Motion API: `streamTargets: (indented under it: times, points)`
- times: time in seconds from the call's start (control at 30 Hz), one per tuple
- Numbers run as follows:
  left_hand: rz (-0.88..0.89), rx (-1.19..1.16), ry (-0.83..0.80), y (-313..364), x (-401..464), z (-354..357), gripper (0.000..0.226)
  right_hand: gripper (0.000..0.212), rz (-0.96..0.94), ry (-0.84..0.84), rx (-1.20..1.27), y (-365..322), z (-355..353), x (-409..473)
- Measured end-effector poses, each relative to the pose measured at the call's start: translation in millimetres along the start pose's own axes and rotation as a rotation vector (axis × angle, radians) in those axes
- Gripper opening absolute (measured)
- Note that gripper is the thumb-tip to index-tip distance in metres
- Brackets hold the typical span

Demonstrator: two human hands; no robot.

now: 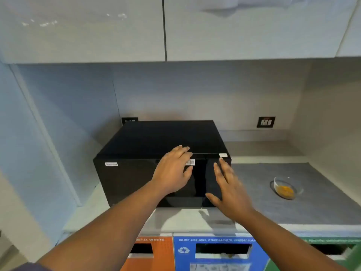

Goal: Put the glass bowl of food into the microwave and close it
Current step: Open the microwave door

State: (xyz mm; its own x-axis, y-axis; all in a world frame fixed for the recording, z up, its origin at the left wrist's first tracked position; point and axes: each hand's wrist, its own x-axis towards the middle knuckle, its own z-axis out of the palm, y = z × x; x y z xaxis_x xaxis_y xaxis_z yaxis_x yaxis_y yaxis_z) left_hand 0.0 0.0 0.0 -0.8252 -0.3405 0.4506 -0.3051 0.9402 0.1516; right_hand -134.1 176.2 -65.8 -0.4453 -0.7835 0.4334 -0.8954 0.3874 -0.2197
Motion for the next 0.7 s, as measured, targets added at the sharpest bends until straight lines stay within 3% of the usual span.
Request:
streamTargets:
  times: [0.2, 0.47, 0.7]
  points:
    - [-0.006, 0.135, -0.173, -11.3, 7.3, 44.3, 0.071, 0.125, 0.109, 0.014, -0.009, 33.9, 62.6, -16.4]
    - [-0.09, 0.257, 0.006, 0.9, 21.6, 59.7, 0.063, 0.137, 0.343, 0.015, 0.265, 62.2, 134.1, -16.1]
    - [-0.113, 0.334, 0.076, -1.0, 29.1, 69.1, 0.053, 0.133, 0.372, 0.08, 0.356, 67.7, 179.8, -10.7]
